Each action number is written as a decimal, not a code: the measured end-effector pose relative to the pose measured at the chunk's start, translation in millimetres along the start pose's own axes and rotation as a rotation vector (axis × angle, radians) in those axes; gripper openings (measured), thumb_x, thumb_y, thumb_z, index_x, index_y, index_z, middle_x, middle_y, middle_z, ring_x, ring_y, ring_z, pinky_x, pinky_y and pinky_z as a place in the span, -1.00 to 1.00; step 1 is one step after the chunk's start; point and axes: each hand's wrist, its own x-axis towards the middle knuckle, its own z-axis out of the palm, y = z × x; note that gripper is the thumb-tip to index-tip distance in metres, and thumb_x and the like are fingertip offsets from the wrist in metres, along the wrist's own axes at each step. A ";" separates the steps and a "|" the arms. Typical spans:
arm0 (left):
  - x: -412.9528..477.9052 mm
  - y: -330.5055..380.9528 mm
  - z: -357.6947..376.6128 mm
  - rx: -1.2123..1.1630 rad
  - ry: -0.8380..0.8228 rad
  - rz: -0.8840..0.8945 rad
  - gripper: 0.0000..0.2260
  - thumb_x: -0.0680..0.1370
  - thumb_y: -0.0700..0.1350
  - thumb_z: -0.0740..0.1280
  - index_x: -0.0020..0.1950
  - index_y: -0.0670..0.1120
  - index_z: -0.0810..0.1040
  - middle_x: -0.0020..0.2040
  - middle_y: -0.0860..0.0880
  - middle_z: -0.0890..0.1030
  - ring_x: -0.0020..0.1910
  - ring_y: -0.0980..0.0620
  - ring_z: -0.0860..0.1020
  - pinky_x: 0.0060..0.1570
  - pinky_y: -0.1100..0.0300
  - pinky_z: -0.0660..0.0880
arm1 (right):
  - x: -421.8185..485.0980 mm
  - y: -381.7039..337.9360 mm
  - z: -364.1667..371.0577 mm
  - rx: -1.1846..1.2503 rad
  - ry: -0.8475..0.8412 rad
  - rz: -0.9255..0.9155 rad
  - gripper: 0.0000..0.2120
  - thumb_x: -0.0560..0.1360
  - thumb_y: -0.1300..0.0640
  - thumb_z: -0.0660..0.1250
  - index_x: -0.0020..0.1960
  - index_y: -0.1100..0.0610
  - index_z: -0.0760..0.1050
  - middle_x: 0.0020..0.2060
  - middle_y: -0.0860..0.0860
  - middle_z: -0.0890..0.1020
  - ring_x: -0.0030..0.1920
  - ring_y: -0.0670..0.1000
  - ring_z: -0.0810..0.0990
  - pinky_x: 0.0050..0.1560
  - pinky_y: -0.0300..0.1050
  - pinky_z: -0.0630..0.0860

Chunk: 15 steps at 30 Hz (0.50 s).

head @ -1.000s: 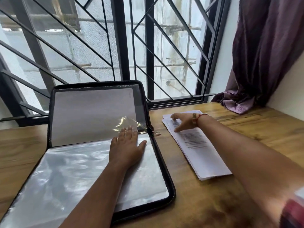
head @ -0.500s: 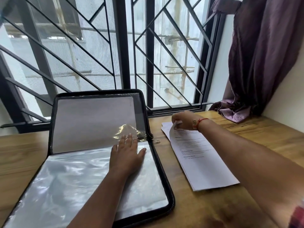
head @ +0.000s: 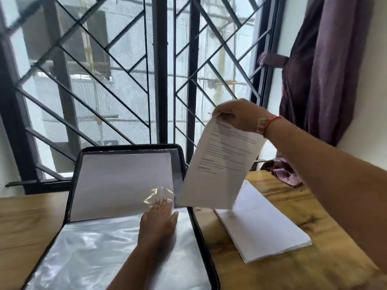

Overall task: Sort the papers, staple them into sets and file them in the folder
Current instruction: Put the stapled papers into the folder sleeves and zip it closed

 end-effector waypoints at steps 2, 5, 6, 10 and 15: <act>2.1 -4.2 4.0 0.031 0.009 0.009 -0.43 0.61 0.24 -0.15 0.58 0.13 0.22 0.63 0.11 0.10 0.61 0.11 0.01 0.49 0.04 0.13 | 2.5 -1.7 -17.2 0.053 0.088 0.021 -0.82 0.58 0.25 0.31 0.12 0.15 0.64 -0.04 -0.01 0.67 -0.02 -0.09 0.57 0.04 -0.42 0.40; 10.1 -12.3 10.4 -0.003 0.032 0.010 -0.15 0.36 0.21 -0.40 0.52 0.14 0.31 0.61 0.13 0.18 0.60 0.11 0.08 0.48 0.09 0.20 | 2.3 4.3 -24.3 0.165 0.210 0.087 -0.83 0.56 0.27 0.30 0.07 0.10 0.62 -0.06 -0.07 0.65 -0.01 -0.09 0.58 0.07 -0.29 0.44; 9.2 -11.5 7.1 -0.123 0.044 -0.030 -0.19 0.40 0.21 -0.37 0.51 0.11 0.33 0.59 0.11 0.25 0.58 0.09 0.15 0.47 0.10 0.22 | -0.3 7.9 -20.0 0.197 0.236 0.127 -0.84 0.56 0.27 0.30 0.05 0.10 0.61 -0.07 -0.05 0.64 0.00 -0.07 0.58 0.05 -0.25 0.43; -11.5 3.5 -22.4 -1.047 0.089 -0.316 -0.76 0.69 -0.14 0.13 0.21 -0.17 0.54 0.21 -0.25 0.59 0.12 -0.10 0.64 0.00 0.17 0.53 | -34.5 26.1 39.3 0.380 0.245 0.341 -0.83 0.54 0.38 0.24 -0.06 0.25 0.60 -0.12 0.06 0.64 -0.03 0.04 0.60 0.00 -0.33 0.42; -18.4 5.1 -42.0 -1.388 0.105 -0.344 -0.87 0.60 -0.23 0.31 -0.03 -0.20 0.66 -0.17 -0.21 0.70 -0.34 -0.08 0.66 -0.38 0.15 0.57 | -97.0 42.2 146.2 0.586 0.181 0.615 -0.81 0.57 0.32 0.25 -0.04 0.10 0.58 -0.13 0.09 0.67 -0.08 0.07 0.62 0.00 -0.12 0.51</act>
